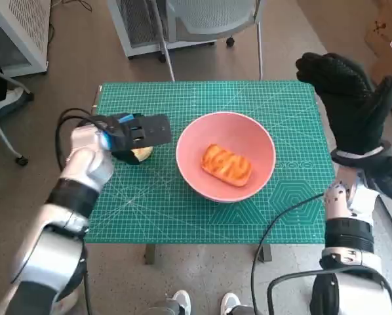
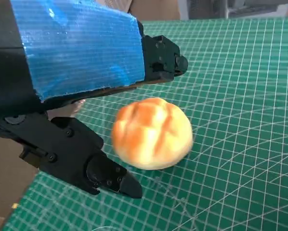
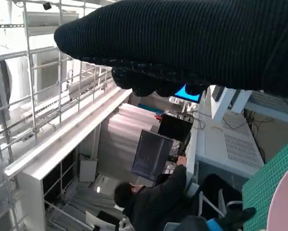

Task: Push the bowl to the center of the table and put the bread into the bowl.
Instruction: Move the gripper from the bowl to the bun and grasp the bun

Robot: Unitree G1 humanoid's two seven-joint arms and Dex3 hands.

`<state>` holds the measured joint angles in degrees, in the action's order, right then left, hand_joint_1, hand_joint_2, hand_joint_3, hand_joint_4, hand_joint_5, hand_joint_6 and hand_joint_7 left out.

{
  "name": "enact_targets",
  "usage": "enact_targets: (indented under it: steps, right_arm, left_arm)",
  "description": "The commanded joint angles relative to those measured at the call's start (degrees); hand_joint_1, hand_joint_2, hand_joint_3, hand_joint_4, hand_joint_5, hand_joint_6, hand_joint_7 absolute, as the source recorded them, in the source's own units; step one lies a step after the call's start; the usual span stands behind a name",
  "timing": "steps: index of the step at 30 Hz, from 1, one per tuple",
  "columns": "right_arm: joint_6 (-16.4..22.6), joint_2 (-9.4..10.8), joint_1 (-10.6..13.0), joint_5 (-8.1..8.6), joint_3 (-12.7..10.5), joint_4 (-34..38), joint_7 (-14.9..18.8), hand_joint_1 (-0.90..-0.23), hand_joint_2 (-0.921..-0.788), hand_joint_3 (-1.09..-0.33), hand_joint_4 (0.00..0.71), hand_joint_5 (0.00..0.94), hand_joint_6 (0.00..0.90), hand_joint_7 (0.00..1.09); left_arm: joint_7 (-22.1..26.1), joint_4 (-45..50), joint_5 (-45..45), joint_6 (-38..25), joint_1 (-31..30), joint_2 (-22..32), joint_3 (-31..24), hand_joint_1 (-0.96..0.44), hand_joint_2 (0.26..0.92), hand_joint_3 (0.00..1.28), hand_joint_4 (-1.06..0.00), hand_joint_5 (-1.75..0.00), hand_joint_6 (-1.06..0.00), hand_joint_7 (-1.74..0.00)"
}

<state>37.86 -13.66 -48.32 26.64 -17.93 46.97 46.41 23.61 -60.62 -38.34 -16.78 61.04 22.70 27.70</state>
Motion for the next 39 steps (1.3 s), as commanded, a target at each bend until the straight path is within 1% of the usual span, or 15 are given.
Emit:
enact_targets:
  steps: [1,12,14,15,17,18,19,20,22,24,26,27,30,34,39]
  right_arm:
    - [-0.36,-0.37,1.25,-0.8,0.12,-0.42,-0.44,-0.657,-0.921,-0.689,0.271,0.0,0.367,0.0]
    - [-0.56,-0.65,1.47,-0.63,0.04,-0.9,-0.67,-0.662,-0.921,-0.688,0.27,0.0,0.371,0.0]
    - [-0.65,-0.74,1.49,-0.53,-0.03,-0.93,-0.62,-0.662,-0.921,-0.685,0.269,0.0,0.371,0.0]
    - [-0.67,-0.78,1.5,-0.5,-0.06,-0.94,-0.59,-0.663,-0.921,-0.685,0.269,0.0,0.371,0.0]
    - [-0.7,-0.8,1.55,-0.46,-0.08,-1.01,-0.58,-0.663,-0.921,-0.683,0.27,0.001,0.371,0.0]
    - [-0.73,-0.8,1.61,-0.42,-0.09,-1.11,-0.54,-0.663,-0.921,-0.683,0.27,0.001,0.371,0.0]
    - [-0.76,-0.81,1.65,-0.39,-0.09,-1.18,-0.51,-0.663,-0.921,-0.682,0.27,0.001,0.371,0.0]
    - [-0.76,-0.79,1.72,-0.35,-0.1,-1.29,-0.49,-0.663,-0.921,-0.682,0.27,0.001,0.372,0.0]
    - [-0.73,-0.74,1.82,-0.31,-0.11,-1.45,-0.5,-0.662,-0.921,-0.682,0.27,0.001,0.372,0.0]
    - [-0.7,-0.6,1.88,-0.38,-0.03,-1.67,-0.66,-0.662,-0.921,-0.683,0.27,0.001,0.372,0.0]
    - [-0.68,-0.52,1.9,-0.44,0.02,-1.75,-0.78,-0.662,-0.921,-0.683,0.27,0.001,0.372,0.0]
    - [-0.67,-0.5,1.89,-0.46,0.04,-1.75,-0.82,-0.662,-0.921,-0.683,0.27,0.0,0.372,0.0]
    - [-0.59,-0.52,1.75,-0.45,-0.01,-1.49,-0.77,-0.663,-0.921,-0.683,0.269,0.0,0.371,0.0]
    - [-0.47,-0.44,1.59,-0.52,0.04,-1.34,-0.84,-0.657,-0.921,-0.683,0.27,0.001,0.371,0.0]
    - [-0.24,-0.18,1.35,-0.65,0.15,-1.01,-0.95,-0.65,-0.921,-0.683,0.269,0.0,0.371,0.0]
  left_arm:
    - [-4.03,-4.71,-0.31,3.18,1.62,-1.48,0.7,-0.31,0.694,0.0,0.0,0.0,-0.16,-0.01]
    - [-8.78,-11.67,-1.4,6.25,1.95,-3.52,3.0,-0.2,0.696,0.0,0.0,0.0,-0.18,-0.01]
    - [-8.96,-12.51,-1.44,5.78,2.09,-3.83,3.31,-0.13,0.711,0.01,-0.13,-0.03,-0.2,-0.01]
    - [-9.03,-12.8,-1.39,5.58,2.15,-3.95,3.37,-0.1,0.719,0.01,-0.21,-0.3,-0.22,-0.01]
    - [-9.52,-13.13,-1.37,5.27,2.14,-4.08,3.43,0.01,0.747,0.02,-0.39,-1.12,-0.26,-0.02]
    - [-10.31,-13.28,-1.74,5.19,2.05,-4.15,3.76,0.03,0.752,0.02,-0.44,-1.24,-0.27,-0.02]
    - [-10.89,-13.4,-2.02,5.15,1.98,-4.2,4.01,0.11,0.719,0.14,-0.49,-1.26,-0.3,-0.03]
    - [-12.03,-13.46,-2.68,5.11,1.85,-4.23,4.56,0.22,0.634,0.38,-0.59,-1.28,-0.34,-0.03]
    - [-13.79,-13.54,-3.75,5.1,1.63,-4.21,5.5,0.31,0.634,0.46,-0.67,-1.26,-0.46,-0.07]
    - [-15.14,-13.63,-4.66,5.2,1.44,-4.02,6.43,0.36,0.716,0.37,-0.71,-1.23,-0.6,-0.2]
    - [-15.95,-13.68,-5.14,5.31,1.31,-3.82,6.98,0.18,0.806,0.25,-0.67,-1.22,-0.61,-0.69]
    - [-16.18,-13.69,-5.23,5.38,1.27,-3.74,7.06,0.12,0.843,0.2,-0.68,-1.24,-0.59,-0.84]
    - [-16.66,-13.4,-5.04,5.73,1.34,-3.22,6.92,0.04,0.881,0.14,-0.72,-1.23,-0.6,-1.0]
    - [-16.73,-12.97,-4.7,5.5,1.86,-2.75,6.64,0.01,0.895,0.11,-0.74,-1.22,-0.59,-1.06]
    - [-16.01,-12.1,-4.23,4.82,2.79,-2.23,6.07,0.0,0.916,0.1,-0.64,-1.22,-0.61,-1.19]
